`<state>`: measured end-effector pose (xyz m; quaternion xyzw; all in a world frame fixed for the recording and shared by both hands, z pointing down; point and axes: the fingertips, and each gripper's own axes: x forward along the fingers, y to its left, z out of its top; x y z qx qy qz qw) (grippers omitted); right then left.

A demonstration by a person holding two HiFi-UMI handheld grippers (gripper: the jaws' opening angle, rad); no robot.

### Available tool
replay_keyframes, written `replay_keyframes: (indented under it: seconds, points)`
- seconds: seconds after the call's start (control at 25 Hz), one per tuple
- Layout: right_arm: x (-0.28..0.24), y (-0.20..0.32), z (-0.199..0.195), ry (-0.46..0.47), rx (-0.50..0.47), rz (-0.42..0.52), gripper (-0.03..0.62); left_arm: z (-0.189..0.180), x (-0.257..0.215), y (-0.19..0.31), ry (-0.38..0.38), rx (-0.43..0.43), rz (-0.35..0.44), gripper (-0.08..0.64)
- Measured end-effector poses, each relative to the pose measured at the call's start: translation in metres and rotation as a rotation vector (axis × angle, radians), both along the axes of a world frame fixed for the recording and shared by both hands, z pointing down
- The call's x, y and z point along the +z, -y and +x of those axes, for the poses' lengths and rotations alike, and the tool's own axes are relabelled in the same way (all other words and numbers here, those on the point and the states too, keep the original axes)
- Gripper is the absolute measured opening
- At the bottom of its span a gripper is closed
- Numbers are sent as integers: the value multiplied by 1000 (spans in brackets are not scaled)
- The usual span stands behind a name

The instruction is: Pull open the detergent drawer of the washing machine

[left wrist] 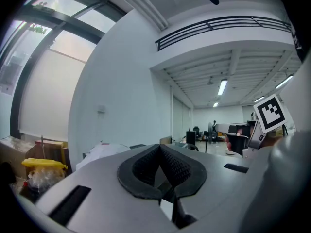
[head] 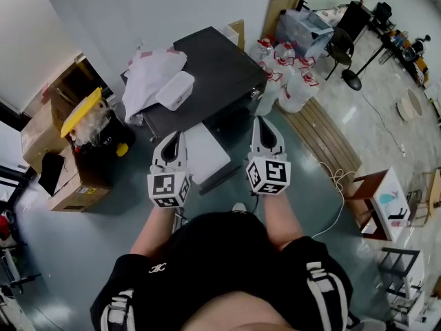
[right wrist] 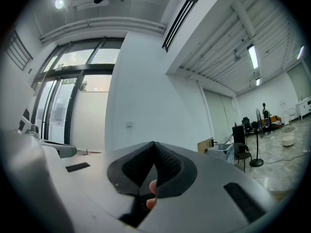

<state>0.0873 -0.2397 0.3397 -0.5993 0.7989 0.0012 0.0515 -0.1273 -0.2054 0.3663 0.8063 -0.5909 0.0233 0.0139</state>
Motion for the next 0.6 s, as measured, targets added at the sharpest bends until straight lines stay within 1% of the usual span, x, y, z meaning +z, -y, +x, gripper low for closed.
replay_keyframes:
  seconds: [0.6]
  points:
    - [3,2,-32,-31,-10,-1,2,-25,1,4,-13,3,9,2]
